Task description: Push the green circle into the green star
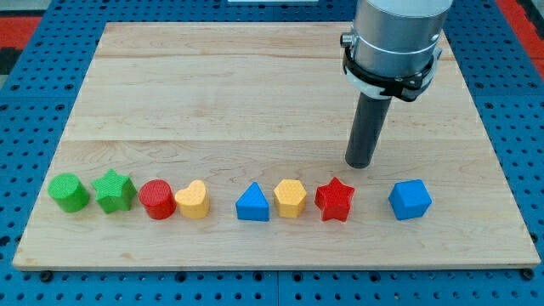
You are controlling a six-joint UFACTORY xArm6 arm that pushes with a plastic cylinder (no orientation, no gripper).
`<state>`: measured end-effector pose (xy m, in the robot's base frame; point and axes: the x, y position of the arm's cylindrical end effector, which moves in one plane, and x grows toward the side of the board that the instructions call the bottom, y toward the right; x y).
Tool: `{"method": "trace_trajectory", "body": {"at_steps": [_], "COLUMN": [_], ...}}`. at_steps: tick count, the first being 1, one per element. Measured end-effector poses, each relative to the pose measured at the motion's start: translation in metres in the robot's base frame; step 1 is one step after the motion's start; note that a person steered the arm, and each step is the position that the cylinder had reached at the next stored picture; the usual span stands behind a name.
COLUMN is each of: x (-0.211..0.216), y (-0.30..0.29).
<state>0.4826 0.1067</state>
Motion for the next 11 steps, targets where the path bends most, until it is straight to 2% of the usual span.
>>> {"method": "trace_trajectory", "body": {"at_steps": [7,8,9,11], "x": [-0.001,-0.015,-0.040,-0.058], "y": [0.014,0.018,-0.019,-0.126]}}
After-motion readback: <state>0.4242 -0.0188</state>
